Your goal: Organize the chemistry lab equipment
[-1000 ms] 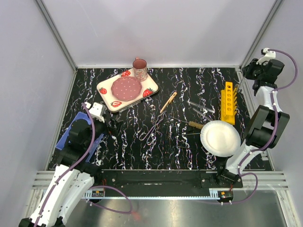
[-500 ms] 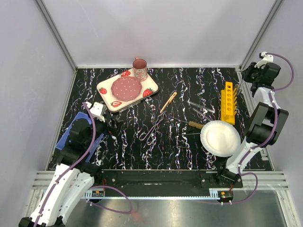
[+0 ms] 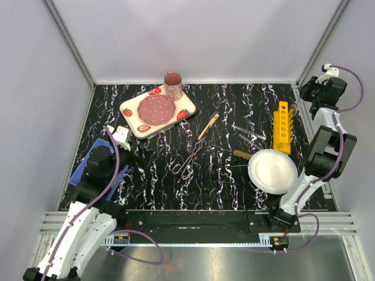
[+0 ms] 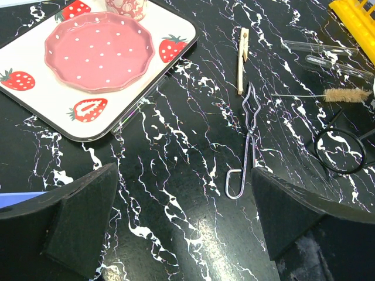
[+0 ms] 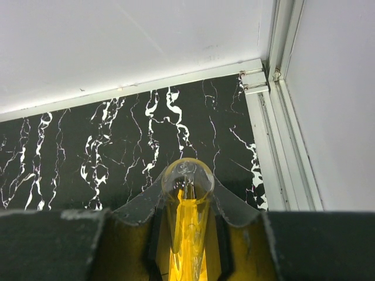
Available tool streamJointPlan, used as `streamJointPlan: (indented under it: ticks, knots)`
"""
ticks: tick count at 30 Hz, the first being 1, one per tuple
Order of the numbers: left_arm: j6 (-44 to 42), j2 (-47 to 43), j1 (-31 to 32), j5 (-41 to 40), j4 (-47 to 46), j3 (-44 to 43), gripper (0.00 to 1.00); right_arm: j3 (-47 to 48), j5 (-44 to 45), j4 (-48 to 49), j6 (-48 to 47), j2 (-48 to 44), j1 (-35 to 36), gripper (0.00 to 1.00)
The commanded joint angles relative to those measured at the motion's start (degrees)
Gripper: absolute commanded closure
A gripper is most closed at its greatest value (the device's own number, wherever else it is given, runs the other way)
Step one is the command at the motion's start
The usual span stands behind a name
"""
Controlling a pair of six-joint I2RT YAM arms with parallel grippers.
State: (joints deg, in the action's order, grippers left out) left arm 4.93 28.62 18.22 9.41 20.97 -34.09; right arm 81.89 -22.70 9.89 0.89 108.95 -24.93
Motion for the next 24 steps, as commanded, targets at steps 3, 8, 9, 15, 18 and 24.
streamJointPlan:
  ticks: [3, 8, 9, 15, 18, 24]
  knots:
    - [-0.8, 0.4, 0.0, 0.6, -2.3, -0.1, 0.01, 3.2, 1.1, 4.1, 1.3, 0.5, -0.2, 0.79]
    - [-0.8, 0.4, 0.0, 0.7, -2.3, -0.1, 0.01, 3.7, 1.9, 4.6, 1.3, 1.4, -0.2, 0.79]
    - [-0.8, 0.3, 0.0, 0.6, -2.3, -0.1, 0.01, 3.7, 1.9, 4.8, 1.6, 1.5, -0.1, 0.79]
    - [-0.8, 0.5, 0.0, 0.7, -2.2, -0.2, 0.01, 3.3, 2.6, 5.2, 1.8, 2.7, -0.1, 0.79]
    - [-0.8, 0.6, 0.0, 0.6, -2.2, -0.2, 0.01, 2.5, 2.6, 5.8, 1.8, 2.8, -0.1, 0.79]
    - [-0.8, 0.7, -0.1, 0.6, -2.2, -0.3, 0.01, 0.1, 1.9, 6.5, 1.2, 2.0, -0.1, 0.78]
